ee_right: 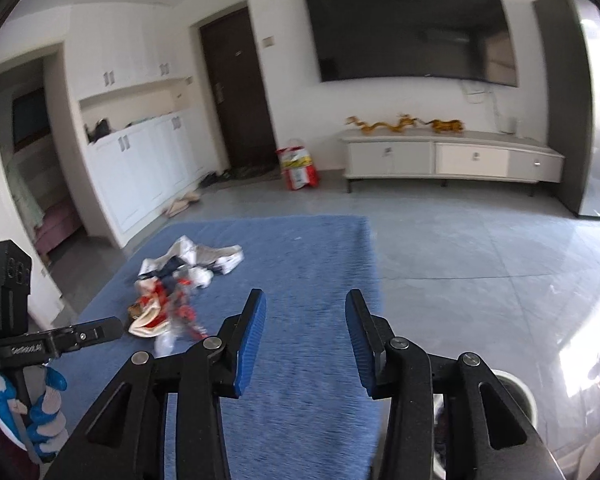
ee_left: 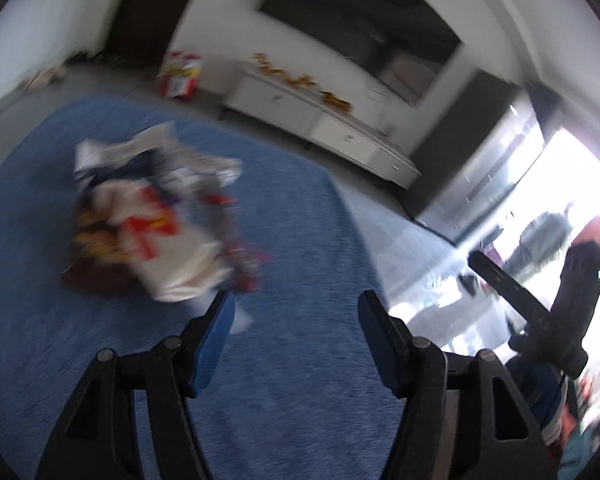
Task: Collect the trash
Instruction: 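Grasp the white milk carton with the left tool while the right tool grasps the clear bag with red tie, then carry the carton and bag to the trash bin and release both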
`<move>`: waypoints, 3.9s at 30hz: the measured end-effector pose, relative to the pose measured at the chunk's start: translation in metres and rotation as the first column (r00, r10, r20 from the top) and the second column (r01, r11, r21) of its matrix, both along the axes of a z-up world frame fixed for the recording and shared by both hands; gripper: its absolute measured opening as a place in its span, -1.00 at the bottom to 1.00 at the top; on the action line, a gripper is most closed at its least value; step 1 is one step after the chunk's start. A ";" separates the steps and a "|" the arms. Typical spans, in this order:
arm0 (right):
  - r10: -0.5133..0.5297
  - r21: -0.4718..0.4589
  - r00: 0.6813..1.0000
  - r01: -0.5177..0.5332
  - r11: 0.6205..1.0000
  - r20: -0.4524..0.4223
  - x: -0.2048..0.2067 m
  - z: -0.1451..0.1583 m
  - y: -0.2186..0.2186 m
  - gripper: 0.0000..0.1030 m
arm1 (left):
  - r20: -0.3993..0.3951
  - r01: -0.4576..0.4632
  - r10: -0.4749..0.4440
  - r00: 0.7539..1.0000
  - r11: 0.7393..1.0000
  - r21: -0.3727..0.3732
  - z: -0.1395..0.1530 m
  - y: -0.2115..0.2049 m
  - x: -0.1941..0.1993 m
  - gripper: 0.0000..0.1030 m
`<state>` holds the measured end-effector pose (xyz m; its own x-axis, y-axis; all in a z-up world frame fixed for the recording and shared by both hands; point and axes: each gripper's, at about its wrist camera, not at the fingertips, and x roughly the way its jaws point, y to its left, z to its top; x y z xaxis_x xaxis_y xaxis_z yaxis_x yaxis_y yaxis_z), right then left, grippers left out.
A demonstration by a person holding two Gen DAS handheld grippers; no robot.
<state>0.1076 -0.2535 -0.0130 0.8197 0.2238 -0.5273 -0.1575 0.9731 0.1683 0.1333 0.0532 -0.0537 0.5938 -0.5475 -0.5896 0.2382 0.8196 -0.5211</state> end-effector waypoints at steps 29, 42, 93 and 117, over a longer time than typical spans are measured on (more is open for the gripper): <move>0.275 0.066 0.935 -0.267 0.962 -0.226 0.147 -0.074 0.156 0.06 | -0.341 -0.232 0.047 0.939 0.818 -0.527 -0.133 0.088 0.083 -0.35; 0.308 0.199 0.909 -0.258 0.945 -0.280 0.160 -0.096 0.151 -0.75 | -0.254 -0.163 0.034 0.967 0.847 -0.505 -0.118 0.076 0.076 -0.72; -0.306 0.241 0.932 0.349 0.906 -0.196 -0.089 -0.113 -0.181 -0.77 | -0.068 0.293 -0.314 0.947 0.930 -0.222 -0.009 -0.135 -0.022 -0.73; -0.445 0.189 0.802 0.547 0.816 -0.399 -0.029 -0.222 -0.290 -0.21 | -0.314 0.549 -0.533 0.785 0.835 -0.046 -0.128 -0.450 0.069 -0.87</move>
